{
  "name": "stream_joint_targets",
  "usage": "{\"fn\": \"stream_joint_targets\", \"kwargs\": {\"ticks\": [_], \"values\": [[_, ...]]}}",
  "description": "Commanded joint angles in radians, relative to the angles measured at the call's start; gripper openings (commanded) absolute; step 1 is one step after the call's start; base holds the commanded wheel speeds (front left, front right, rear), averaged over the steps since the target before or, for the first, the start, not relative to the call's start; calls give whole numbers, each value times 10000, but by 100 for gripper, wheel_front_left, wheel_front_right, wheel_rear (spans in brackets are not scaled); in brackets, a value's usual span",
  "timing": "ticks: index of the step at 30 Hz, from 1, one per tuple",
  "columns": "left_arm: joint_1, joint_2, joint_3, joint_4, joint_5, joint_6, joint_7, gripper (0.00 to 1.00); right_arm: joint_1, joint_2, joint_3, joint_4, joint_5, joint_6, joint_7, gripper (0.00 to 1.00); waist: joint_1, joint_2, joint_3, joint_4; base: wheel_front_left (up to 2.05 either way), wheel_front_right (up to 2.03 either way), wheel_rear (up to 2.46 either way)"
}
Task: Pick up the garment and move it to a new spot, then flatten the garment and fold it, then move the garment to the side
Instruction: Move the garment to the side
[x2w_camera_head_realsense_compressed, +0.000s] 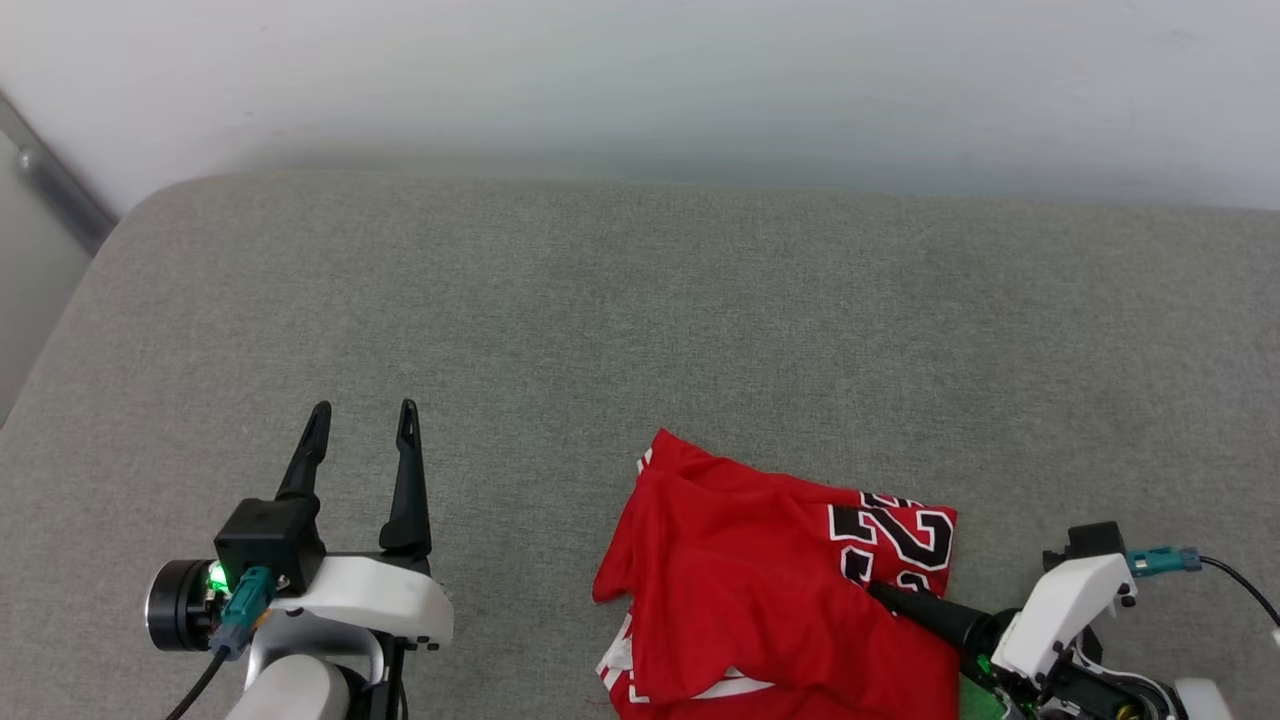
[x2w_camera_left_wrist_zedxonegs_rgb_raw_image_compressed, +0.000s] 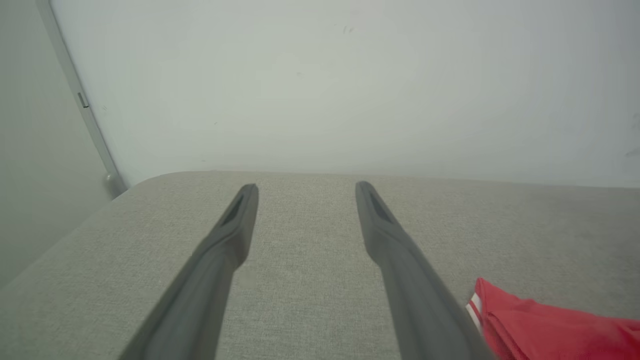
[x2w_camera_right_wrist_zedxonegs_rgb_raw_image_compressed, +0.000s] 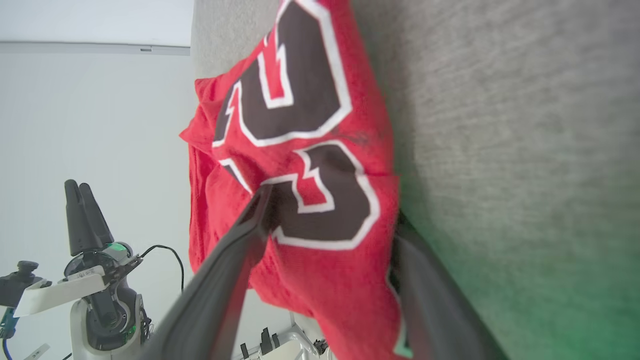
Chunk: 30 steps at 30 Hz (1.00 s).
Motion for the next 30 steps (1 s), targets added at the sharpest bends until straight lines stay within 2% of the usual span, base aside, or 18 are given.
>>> {"fn": "stream_joint_targets", "kwargs": {"ticks": [1,6,10,13,17,22,26,30], "values": [[-94,23,-15,49,122,-19,-66,100,-88,115,207,155,-11,-20,-164,0,-1,0,-15,6,0,0,0],[35,-27,-22,109,218,-14,-58,100,-300,-226,828,-49,-442,-14,-661,0,-1,0,-219,-86,0,0,0],[200,-63,-5,62,255,23,-58,100,-313,-817,1746,-457,-1490,-14,-1323,0,-1,0,-504,-304,0,0,0],[424,2,67,-34,266,80,-57,100,-341,-1387,2504,-610,-2573,-14,-1638,0,-1,0,-731,-713,0,0,0],[629,25,46,-326,307,161,-57,100,-578,-2089,2975,-454,-4361,-15,-1954,0,-1,0,-841,-1429,0,0,0],[833,-20,22,-678,251,172,-48,100,-834,-2557,3012,-464,-5623,-19,-2055,0,-1,0,-741,-2667,0,0,0],[700,-10,-30,-1004,251,94,-31,100,-1307,-2618,2848,-476,-6124,-15,-2241,0,-1,0,-303,-3785,0,0,0],[265,191,-52,-1267,367,-60,94,100,-1819,-2693,2622,-247,-6347,-17,-2663,0,-1,0,292,-4551,0,0,0]]}}
